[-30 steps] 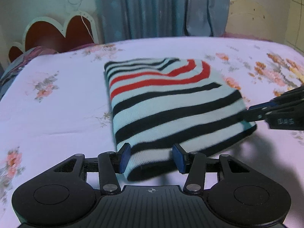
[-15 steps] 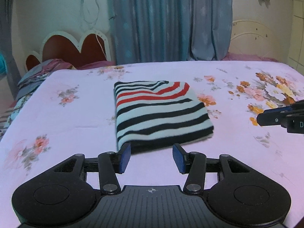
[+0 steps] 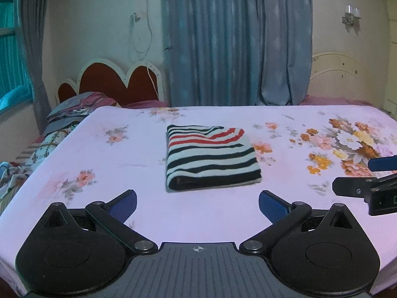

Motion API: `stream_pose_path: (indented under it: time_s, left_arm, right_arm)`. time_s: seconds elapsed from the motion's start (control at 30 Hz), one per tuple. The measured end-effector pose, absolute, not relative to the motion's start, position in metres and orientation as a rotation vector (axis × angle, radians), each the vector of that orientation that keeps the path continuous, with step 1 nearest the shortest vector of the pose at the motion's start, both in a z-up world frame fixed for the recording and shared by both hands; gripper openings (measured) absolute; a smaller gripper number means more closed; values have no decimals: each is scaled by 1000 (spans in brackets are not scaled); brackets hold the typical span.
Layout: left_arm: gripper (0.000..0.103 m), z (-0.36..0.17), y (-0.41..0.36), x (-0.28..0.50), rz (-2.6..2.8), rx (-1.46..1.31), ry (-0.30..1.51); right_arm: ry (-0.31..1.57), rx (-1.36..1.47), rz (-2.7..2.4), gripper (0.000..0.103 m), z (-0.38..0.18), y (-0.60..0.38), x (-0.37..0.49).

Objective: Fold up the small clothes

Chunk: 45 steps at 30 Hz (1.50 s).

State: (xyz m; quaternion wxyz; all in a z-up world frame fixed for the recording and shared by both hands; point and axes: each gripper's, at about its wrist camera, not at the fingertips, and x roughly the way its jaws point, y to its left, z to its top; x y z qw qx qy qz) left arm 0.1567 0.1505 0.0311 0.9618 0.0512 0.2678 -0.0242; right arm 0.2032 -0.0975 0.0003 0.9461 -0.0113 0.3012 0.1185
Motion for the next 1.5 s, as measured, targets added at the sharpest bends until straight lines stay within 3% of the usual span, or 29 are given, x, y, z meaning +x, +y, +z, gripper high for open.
stream_pose_path:
  time_s: [0.5,1.5]
  left_arm:
    - [103,55,147,106,-38,82,470]
    - [103,58,139,105,-44,112,455]
  right_arm:
    - [566,-21,235,102,16,-95,159]
    - [522,-31,233,102,29,-95,155]
